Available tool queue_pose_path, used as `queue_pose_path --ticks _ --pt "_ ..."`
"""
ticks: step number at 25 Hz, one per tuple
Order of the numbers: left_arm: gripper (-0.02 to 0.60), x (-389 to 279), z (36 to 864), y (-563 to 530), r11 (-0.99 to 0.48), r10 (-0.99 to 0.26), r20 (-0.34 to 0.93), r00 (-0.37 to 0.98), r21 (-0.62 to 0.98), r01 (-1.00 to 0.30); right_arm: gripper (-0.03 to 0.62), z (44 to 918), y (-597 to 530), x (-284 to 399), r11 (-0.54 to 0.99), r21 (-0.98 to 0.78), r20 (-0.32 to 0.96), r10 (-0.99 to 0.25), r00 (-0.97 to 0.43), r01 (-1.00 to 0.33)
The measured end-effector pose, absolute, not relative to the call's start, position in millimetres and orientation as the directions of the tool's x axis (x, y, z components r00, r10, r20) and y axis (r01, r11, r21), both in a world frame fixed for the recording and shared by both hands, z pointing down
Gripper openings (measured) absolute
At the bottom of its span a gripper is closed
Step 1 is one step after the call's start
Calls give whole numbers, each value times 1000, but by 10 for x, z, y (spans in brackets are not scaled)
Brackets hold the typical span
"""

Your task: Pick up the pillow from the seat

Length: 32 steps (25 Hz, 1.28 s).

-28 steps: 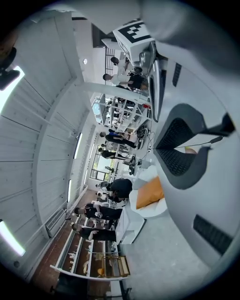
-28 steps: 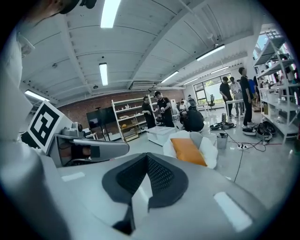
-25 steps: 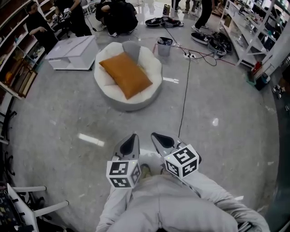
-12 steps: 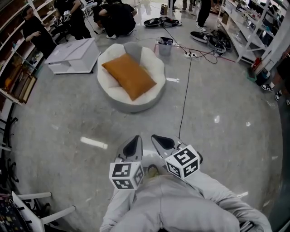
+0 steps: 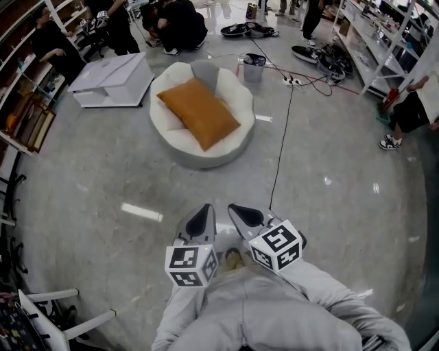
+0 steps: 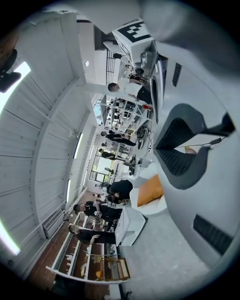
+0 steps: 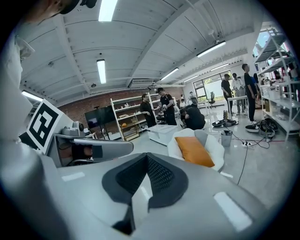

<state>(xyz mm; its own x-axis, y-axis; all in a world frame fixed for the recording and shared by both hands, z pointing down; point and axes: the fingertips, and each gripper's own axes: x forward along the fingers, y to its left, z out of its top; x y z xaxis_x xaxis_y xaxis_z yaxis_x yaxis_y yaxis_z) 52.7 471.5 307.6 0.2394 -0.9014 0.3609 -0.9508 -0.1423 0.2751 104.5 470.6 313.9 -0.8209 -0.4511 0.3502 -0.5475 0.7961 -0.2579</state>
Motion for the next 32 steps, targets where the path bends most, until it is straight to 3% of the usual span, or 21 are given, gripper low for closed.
queue_pose_path --ticks 32 --pt "2 264 3227 2747 -76 -895 403 191 283 -956 -2 3249 2645 760 826 -243 397 -394 -829 -509"
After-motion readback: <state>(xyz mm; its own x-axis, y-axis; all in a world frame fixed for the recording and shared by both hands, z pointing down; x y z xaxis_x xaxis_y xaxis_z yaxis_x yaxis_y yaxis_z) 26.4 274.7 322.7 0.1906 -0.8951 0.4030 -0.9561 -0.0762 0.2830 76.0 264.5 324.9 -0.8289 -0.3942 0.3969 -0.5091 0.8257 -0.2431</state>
